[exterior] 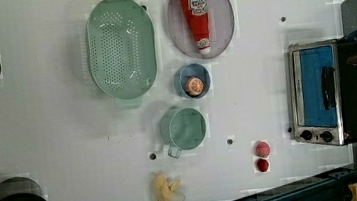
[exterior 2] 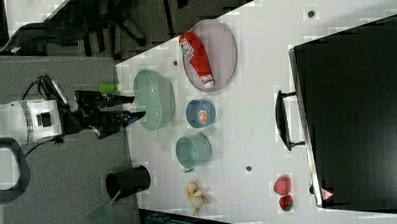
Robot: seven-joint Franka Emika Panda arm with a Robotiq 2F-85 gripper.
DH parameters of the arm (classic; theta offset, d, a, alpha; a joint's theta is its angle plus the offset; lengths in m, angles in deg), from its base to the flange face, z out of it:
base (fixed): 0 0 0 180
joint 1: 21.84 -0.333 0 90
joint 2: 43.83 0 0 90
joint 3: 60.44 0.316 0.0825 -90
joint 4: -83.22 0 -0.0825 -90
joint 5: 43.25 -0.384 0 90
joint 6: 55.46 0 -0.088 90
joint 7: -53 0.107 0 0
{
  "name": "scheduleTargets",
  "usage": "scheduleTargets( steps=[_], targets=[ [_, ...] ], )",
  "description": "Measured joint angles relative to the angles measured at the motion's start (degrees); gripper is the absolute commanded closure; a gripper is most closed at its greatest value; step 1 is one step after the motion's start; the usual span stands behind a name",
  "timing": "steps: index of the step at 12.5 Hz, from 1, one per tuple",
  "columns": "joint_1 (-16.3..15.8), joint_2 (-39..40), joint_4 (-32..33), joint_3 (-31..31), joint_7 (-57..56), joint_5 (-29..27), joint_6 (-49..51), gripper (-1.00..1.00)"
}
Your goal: Flap open oven.
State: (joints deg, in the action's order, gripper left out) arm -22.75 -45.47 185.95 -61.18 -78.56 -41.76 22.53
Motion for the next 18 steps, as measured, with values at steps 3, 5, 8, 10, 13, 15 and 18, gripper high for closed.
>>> scheduleTargets(
  steps=[3, 5, 8, 10, 13, 15, 18],
  targets=[
    [0.57, -15.14, 11.97, -1.33, -0.13, -0.11, 12.39, -0.99],
    [0.77, -21.98, 10.35, -1.93, -0.68, -0.07, 12.26, -1.00],
    [0.76, -24.19, 5.48, -1.62, -0.86, -0.99, 10.03, -0.39],
    [0.78, -23.15, 5.82, -2.01, -0.87, -0.97, 9.29, 0.09],
    [0.76, -20.31, 8.23, -2.53, -0.97, -0.98, 10.16, 0.65],
    [0.98, -18.61, 9.90, -2.57, -1.02, -0.78, 9.98, 0.65],
    [0.68, -18.24, 13.32, -3.01, -7.96, -0.61, 9.58, 0.65]
  ],
)
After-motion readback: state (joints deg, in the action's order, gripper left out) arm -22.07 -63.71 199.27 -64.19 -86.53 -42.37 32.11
